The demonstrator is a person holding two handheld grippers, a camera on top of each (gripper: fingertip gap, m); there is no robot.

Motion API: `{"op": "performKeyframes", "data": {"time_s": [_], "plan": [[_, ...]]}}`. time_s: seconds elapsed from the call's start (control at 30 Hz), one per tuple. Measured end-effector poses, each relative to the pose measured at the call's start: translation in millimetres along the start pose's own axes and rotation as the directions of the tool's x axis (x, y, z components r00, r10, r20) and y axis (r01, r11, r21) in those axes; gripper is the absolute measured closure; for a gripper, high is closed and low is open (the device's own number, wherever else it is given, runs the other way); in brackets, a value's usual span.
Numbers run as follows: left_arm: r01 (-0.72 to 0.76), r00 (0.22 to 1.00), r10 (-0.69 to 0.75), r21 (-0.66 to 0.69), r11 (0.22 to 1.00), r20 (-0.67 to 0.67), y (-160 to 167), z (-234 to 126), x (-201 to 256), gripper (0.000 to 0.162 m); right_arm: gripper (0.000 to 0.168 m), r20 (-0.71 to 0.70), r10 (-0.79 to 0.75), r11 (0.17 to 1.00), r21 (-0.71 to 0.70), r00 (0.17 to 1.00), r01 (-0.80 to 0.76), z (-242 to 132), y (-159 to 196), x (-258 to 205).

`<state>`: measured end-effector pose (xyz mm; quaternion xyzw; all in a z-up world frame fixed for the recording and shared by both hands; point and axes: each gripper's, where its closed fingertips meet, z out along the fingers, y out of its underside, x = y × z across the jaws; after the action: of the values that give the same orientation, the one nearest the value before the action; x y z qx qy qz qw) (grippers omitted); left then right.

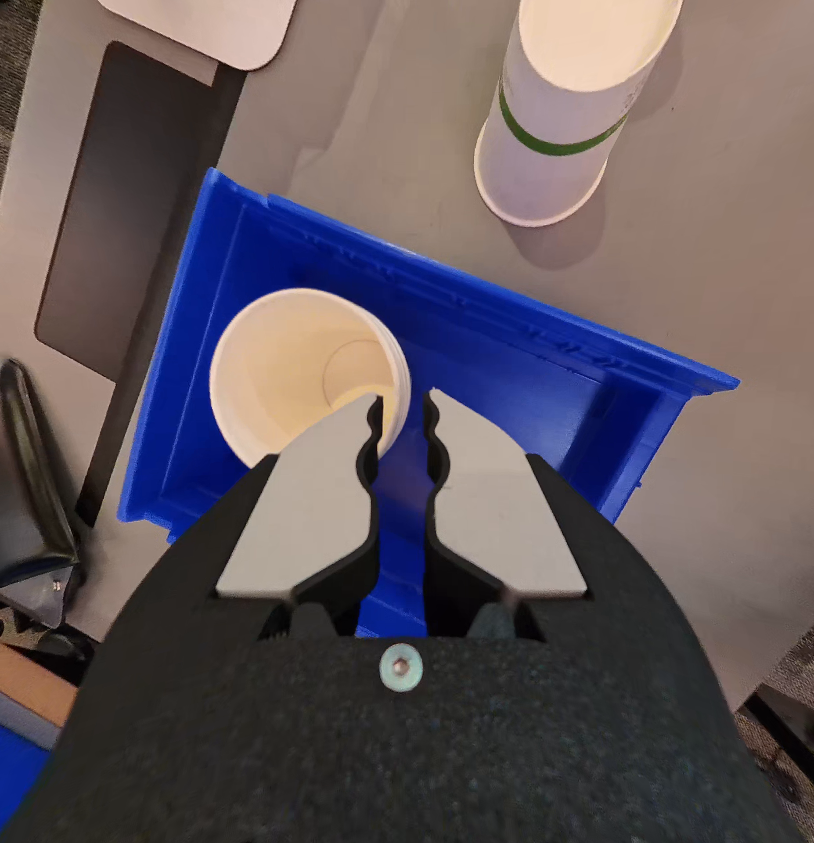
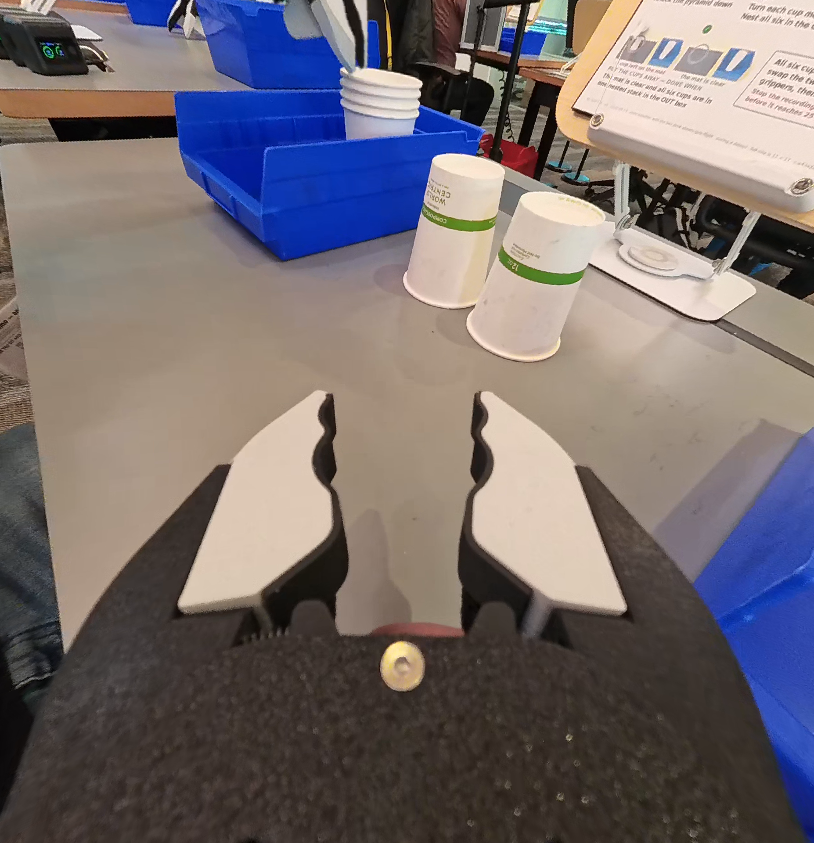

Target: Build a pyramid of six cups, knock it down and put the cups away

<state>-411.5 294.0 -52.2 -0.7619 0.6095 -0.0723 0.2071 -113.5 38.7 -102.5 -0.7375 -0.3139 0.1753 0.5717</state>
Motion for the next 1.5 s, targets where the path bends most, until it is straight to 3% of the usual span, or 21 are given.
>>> {"op": "performKeyframes", "data": {"time_s": [0.2,0.27,0.5,1.13,1.33,1.5], "plan": [[0.002,1.0,-0.003,-0.043,0.999,-0.024,0.5,10.1,-1.8,0.146,0.112,0.009,0.006,1.0,0.0,1.0,-0.006,0.4,-0.3,0.4],[0.001,1.0,-0.003,-0.047,0.999,-0.027,-0.1,11.7,-2.3,0.159,0.111,0.011,0.007,1.0,0.0,1.0,-0.007,0.2,-0.5,0.1],[0.043,0.997,-0.046,-0.048,0.998,-0.058,-1.6,11.4,-2.2,0.159,0.111,0.015,0.007,1.0,-0.002,1.0,-0.007,0.1,-0.1,0.2],[0.07,0.997,-0.069,0.038,0.997,-0.022,-26.8,-49.8,-2.9,0.159,0.112,0.011,-0.013,1.0,-0.006,1.0,0.013,-1.4,-2.6,-3.0],[0.066,0.996,-0.064,0.032,0.997,-0.055,-29.3,-42.1,12.5,0.16,0.112,0.007,-0.025,1.0,-0.007,1.0,0.025,-2.8,-3.2,-3.3],[0.065,0.991,-0.064,0.003,0.998,-0.116,-25.4,-9.9,33.6,0.16,0.112,0.009,-0.035,0.999,-0.016,0.999,0.035,-1.9,-1.4,-4.6]]}}
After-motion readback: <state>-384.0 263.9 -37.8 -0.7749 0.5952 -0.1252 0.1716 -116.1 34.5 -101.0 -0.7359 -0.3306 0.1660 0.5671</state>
